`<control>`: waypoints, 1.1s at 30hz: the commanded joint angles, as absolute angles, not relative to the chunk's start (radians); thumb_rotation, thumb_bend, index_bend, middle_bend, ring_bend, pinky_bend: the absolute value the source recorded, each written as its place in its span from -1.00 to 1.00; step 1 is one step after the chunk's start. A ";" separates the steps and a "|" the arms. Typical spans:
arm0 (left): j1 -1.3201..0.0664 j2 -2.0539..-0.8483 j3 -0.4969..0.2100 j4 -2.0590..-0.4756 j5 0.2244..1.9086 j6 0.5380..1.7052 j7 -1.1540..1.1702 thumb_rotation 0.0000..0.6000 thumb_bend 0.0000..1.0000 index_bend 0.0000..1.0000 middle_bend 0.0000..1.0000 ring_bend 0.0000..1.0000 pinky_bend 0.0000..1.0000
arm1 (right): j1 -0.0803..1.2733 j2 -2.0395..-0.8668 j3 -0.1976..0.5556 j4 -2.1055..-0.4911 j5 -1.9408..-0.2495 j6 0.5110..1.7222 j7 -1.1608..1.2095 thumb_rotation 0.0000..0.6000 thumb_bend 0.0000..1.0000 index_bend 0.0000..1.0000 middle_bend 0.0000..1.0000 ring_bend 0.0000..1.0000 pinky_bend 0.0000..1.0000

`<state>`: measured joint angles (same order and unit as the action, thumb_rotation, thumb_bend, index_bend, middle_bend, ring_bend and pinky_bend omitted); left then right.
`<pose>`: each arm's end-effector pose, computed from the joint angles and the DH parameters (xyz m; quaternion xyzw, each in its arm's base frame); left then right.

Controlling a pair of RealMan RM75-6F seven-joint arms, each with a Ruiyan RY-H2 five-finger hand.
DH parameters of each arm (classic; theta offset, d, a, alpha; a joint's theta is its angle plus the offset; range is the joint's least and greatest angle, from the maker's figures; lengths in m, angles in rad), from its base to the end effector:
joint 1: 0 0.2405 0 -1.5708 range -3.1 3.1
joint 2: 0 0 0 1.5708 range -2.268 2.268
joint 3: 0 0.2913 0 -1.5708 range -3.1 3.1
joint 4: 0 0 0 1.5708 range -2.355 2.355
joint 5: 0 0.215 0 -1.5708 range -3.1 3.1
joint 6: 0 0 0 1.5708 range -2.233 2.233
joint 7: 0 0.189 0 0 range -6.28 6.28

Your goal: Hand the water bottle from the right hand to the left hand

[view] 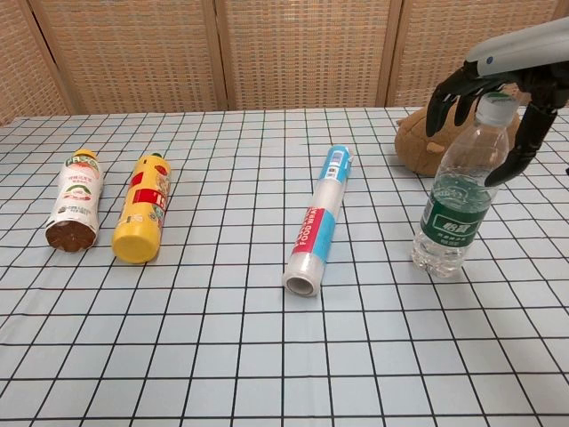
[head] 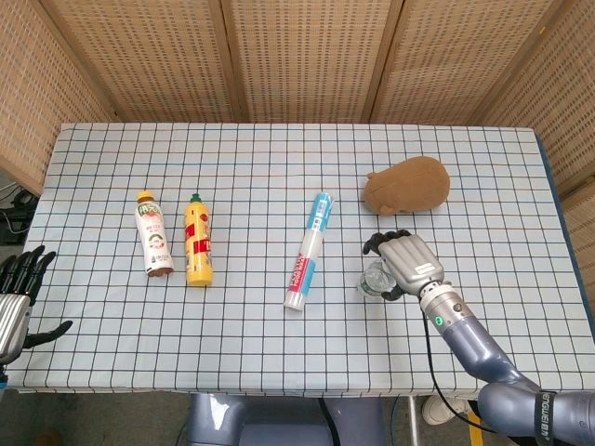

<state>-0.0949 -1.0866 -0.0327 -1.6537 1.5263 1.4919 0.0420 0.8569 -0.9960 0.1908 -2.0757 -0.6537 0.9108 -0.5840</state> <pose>-0.3323 0.2281 0.1733 -0.6125 -0.3716 -0.3846 0.5822 -0.1272 -0.3834 0.0968 0.7567 -0.4082 0.2810 0.4264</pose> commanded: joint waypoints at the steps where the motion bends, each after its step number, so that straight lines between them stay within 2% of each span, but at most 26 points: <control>1: -0.098 -1.086 -0.035 -1.653 1.522 1.487 0.041 1.00 -1.00 -1.00 -1.00 -1.00 -1.00 | 0.892 -1.012 0.169 -2.062 -0.610 0.926 -0.612 1.00 -0.37 -0.26 -0.31 -0.38 -0.27; 5: -0.099 -1.087 -0.035 -1.652 1.519 1.484 0.040 1.00 -1.00 -1.00 -1.00 -1.00 -1.00 | 0.908 -1.019 0.153 -2.043 -0.586 0.925 -0.616 1.00 -0.25 -0.14 -0.22 -0.24 -0.14; 10: -0.100 -1.087 -0.035 -1.652 1.517 1.479 0.041 1.00 -1.00 -1.00 -1.00 -1.00 -1.00 | 0.912 -1.020 0.147 -2.028 -0.596 0.921 -0.600 1.00 0.04 0.10 0.00 0.01 0.29; 13: -0.105 -1.089 -0.034 -1.651 1.513 1.467 0.042 1.00 -1.00 -1.00 -1.00 -1.00 -1.00 | 0.905 -1.007 0.148 -2.034 -0.616 0.917 -0.567 1.00 0.17 0.17 0.06 0.08 0.39; 24: -0.132 -1.082 -0.038 -1.646 1.486 1.405 -0.010 1.00 -1.00 -1.00 -1.00 -1.00 -1.00 | 0.914 -0.907 0.203 -2.128 -0.680 0.915 -0.485 1.00 0.24 0.20 0.08 0.10 0.39; 28: -0.184 -1.061 -0.049 -1.662 1.495 1.330 -0.091 1.00 -1.00 -1.00 -1.00 -1.00 -1.00 | 0.964 -0.881 0.238 -2.160 -0.631 0.906 -0.491 1.00 0.25 0.19 0.08 0.10 0.39; 33: -0.315 -1.028 -0.068 -1.649 1.594 1.206 -0.303 1.00 -1.00 -1.00 -1.00 -1.00 -1.00 | 1.082 -0.878 0.275 -2.179 -0.506 0.910 -0.557 1.00 0.26 0.18 0.08 0.10 0.39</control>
<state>-0.2283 -1.0514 -0.0523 -1.6547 1.5318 1.2885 -0.1815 1.0294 -0.8800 0.2539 -2.1675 -0.5607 0.9064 -0.5232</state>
